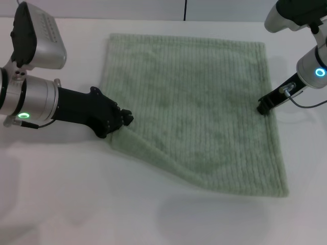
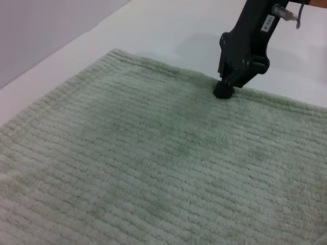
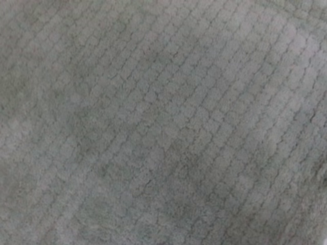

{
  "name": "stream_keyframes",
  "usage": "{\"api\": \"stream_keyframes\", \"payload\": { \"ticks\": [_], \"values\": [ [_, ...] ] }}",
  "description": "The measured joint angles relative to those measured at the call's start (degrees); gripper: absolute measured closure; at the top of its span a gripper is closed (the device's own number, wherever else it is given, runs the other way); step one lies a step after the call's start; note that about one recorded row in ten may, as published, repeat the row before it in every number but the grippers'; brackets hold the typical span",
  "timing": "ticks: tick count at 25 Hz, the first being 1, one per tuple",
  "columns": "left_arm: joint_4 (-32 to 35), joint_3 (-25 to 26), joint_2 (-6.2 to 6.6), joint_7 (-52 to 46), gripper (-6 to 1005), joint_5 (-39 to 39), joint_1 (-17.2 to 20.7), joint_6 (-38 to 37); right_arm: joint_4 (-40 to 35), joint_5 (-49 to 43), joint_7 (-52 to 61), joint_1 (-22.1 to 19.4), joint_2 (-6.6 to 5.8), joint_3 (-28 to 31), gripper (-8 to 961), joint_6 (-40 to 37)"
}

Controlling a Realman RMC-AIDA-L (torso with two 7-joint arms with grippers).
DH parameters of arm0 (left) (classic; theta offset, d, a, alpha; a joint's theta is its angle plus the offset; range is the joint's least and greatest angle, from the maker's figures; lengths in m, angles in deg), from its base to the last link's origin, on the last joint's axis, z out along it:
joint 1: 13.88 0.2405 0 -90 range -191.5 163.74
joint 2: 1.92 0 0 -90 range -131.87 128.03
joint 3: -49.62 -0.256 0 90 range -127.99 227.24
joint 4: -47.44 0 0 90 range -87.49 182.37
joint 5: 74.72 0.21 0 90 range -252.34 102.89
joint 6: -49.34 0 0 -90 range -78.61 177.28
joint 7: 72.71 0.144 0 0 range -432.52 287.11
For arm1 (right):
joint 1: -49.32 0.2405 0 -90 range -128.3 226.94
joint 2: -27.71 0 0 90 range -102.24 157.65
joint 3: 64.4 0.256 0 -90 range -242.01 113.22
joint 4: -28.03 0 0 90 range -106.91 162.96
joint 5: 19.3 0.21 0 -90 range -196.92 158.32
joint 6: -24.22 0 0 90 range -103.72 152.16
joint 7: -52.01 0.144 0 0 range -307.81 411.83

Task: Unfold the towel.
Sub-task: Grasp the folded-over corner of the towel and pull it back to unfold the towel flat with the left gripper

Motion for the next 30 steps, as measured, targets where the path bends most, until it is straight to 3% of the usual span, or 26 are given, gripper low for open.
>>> {"api": "stream_keyframes", "payload": {
  "ticks": [7, 23, 27, 30],
  "values": [
    [-0.5, 0.9, -0.16, 1.9, 928, -0.1, 0.3, 2.0, 0.0, 0.0, 0.0, 0.0, -0.04, 0.0, 953, -0.1],
    [-2.9, 8.4, -1.34, 7.8, 873, -0.6, 2.0, 9.8, 0.0, 0.0, 0.0, -0.1, -0.36, 0.1, 953, -0.5],
    [-3.8, 9.5, -1.37, 8.5, 867, -2.8, 2.5, 10.5, 0.0, 0.0, 0.0, -0.2, -0.43, 0.1, 953, -0.5],
    [-3.9, 13.0, -1.33, 11.7, 860, -5.9, 2.6, 12.8, 0.0, 0.0, 0.0, -0.2, -0.49, 0.0, 953, -0.5]
  ]
}}
